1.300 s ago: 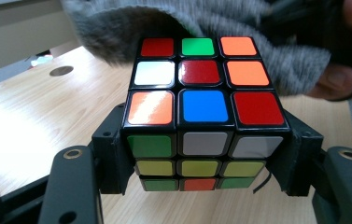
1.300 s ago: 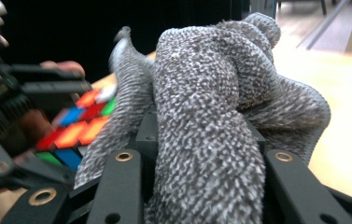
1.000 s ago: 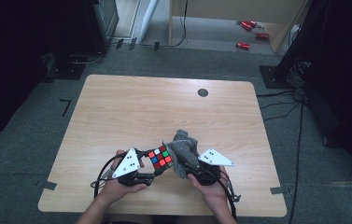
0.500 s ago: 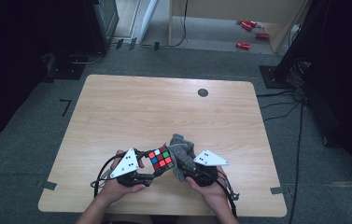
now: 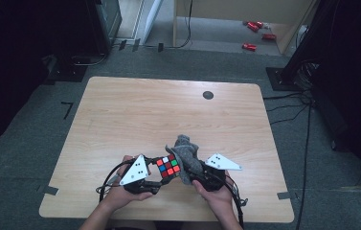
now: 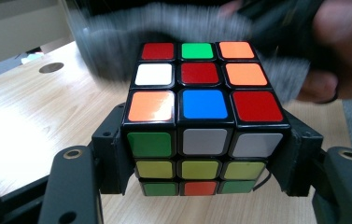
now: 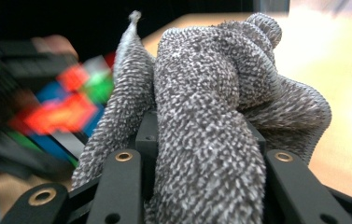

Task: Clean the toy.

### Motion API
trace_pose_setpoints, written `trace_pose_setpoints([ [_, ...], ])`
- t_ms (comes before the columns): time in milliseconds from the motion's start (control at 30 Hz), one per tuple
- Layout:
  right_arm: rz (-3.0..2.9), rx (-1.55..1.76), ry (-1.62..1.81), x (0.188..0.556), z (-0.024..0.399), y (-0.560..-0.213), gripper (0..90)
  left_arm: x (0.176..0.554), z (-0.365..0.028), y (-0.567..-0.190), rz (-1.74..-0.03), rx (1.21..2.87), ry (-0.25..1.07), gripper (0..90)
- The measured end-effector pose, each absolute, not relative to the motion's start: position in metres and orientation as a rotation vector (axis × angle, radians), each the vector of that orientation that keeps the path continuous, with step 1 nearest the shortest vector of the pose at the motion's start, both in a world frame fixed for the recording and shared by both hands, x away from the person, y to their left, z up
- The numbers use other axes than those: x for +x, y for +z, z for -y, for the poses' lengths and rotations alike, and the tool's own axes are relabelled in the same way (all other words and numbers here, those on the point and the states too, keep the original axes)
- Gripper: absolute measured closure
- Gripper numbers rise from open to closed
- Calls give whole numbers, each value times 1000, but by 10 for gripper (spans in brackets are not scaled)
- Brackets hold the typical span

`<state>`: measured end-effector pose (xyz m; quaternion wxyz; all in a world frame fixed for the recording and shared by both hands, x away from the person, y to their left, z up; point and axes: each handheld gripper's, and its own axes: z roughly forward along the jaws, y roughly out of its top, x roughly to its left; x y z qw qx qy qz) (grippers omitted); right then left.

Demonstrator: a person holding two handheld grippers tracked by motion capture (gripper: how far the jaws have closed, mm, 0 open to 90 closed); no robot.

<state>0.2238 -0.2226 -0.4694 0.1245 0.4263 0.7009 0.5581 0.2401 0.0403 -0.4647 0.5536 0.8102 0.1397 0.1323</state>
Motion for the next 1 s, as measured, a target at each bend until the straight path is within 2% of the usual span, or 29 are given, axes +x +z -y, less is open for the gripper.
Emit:
trace_pose_setpoints([
  [100,-2111,1262,1473,227,220,-477,634,243,-43,-463,-370,1905,327,347],
  [200,-1987,1225,1507,217,223,-456,636,239,-34,-469,-377,2040,416,347],
  [333,-1975,1066,1515,201,208,-432,642,236,-18,-472,-389,2112,439,347],
  [500,-2098,900,1393,190,176,-439,644,232,-9,-469,-387,2129,436,347],
  [533,-2101,877,1357,189,170,-443,645,231,-8,-469,-398,2148,476,347],
  [633,-2078,920,1363,194,174,-447,644,231,-12,-469,-410,2137,472,348],
  [800,-1958,1076,1216,208,206,-448,648,235,-19,-467,-421,2121,480,348],
  [867,-1928,1090,1274,206,212,-443,648,238,-22,-468,-429,2128,502,348],
  [1000,-2006,959,1358,194,191,-437,645,239,-22,-471,-439,2138,485,348],
])
